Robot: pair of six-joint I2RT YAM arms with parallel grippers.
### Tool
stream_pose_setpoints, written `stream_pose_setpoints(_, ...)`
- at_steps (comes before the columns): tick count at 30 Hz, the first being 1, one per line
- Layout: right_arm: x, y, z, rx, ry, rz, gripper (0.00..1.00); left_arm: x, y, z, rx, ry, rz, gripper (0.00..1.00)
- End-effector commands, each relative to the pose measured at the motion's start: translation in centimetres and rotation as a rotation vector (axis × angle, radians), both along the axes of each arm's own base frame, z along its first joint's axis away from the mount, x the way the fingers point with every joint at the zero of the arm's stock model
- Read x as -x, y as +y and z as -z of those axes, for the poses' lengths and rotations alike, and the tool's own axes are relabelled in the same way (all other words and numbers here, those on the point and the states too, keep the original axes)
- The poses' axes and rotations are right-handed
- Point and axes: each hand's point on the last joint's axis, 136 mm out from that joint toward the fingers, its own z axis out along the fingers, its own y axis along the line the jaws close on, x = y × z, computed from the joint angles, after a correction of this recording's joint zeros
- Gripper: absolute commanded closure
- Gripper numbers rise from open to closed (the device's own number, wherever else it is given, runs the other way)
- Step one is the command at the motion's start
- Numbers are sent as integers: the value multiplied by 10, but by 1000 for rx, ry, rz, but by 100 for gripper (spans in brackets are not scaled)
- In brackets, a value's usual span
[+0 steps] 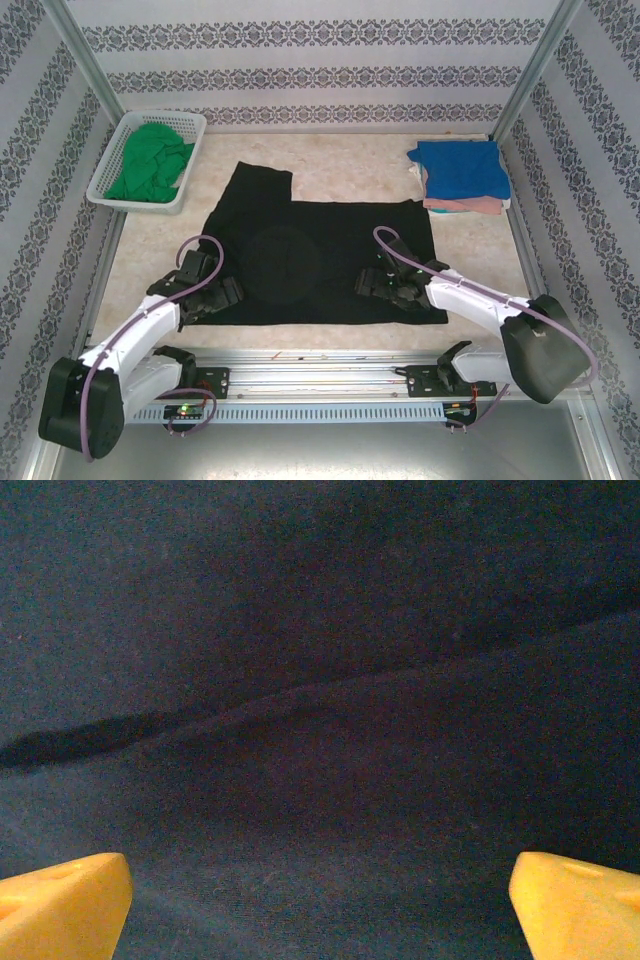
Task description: Fold and stack the t-shirts
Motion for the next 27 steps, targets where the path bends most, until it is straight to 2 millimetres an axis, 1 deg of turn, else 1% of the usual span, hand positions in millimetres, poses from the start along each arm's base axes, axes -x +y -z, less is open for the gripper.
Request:
stream_pose_setpoints(1, 0, -11, -16, 36, 44, 2, 2, -26, 9, -35, -103, -27, 51, 0)
stream_pose_setpoints(3, -26, -11, -43, 61, -48, -22, 2, -48, 14, -61, -163, -77, 84, 0)
stream_pose_setpoints(5, -50, -17, -64, 88, -117, -22, 2, -74, 18, -92, -213, -155, 105, 0)
stream_pose_setpoints(6, -66, -18, -74, 92, -153, -31, 2, -90, 18, -108, -229, -206, 116, 0)
stream_pose_setpoints(7, -79, -24, -82, 109, -174, -26, 2, -110, 16, -122, -240, -260, 125, 0)
stream_pose_setpoints(8, -92, -28, -88, 128, -193, -20, 2, -126, 14, -133, -243, -301, 126, 0)
stream_pose_setpoints(9, -106, -30, -91, 151, -212, -29, 2, -147, 5, -143, -215, -344, 146, 0)
stream_pose_setpoints(10, -121, -33, -96, 182, -225, -28, 2, -168, -9, -148, -169, -374, 194, 0)
stream_pose_setpoints(11, -134, -36, -96, 213, -226, -25, 2, -187, -19, -151, -135, -393, 223, 0)
stream_pose_setpoints(12, -147, -37, -95, 235, -218, -36, 2, -211, -27, -151, -114, -400, 254, 0)
stream_pose_setpoints(13, -159, -39, -94, 243, -202, -39, 2, -232, -30, -148, -113, -369, 248, 0)
stream_pose_setpoints(14, -170, -41, -91, 255, -189, -40, 2, -249, -36, -146, -97, -336, 265, 0)
stream_pose_setpoints(15, -180, -45, -88, 279, -172, -44, 2, -270, -42, -140, -96, -300, 300, 0)
stream_pose_setpoints(16, -191, -50, -89, 313, -170, -39, 2, -289, -41, -130, -123, -256, 295, 0)
stream_pose_setpoints(17, -199, -56, -87, 347, -162, -30, 3, -304, -40, -123, -146, -228, 286, 0)
stream_pose_setpoints(18, -207, -62, -88, 360, -154, -22, 6, -321, -40, -110, -168, -207, 299, 1)
stream_pose_setpoints(19, -215, -66, -84, 367, -146, -15, 8, -336, -37, -100, -195, -189, 292, 2)
stream_pose_setpoints(21, -228, -73, -76, 364, -133, 6, 13, -359, -34, -81, -223, -177, 284, 5)
stream_pose_setpoints(22, -234, -73, -69, 350, -120, 0, 15, -369, -31, -73, -232, -174, 268, 7)
stream_pose_setpoints(24, -240, -76, -60, 351, -91, 6, 19, -387, -26, -56, -228, -173, 241, 12)
stream_pose_setpoints(27, -248, -73, -47, 321, -70, -7, 22, -408, -19, -36, -217, -180, 198, 20)
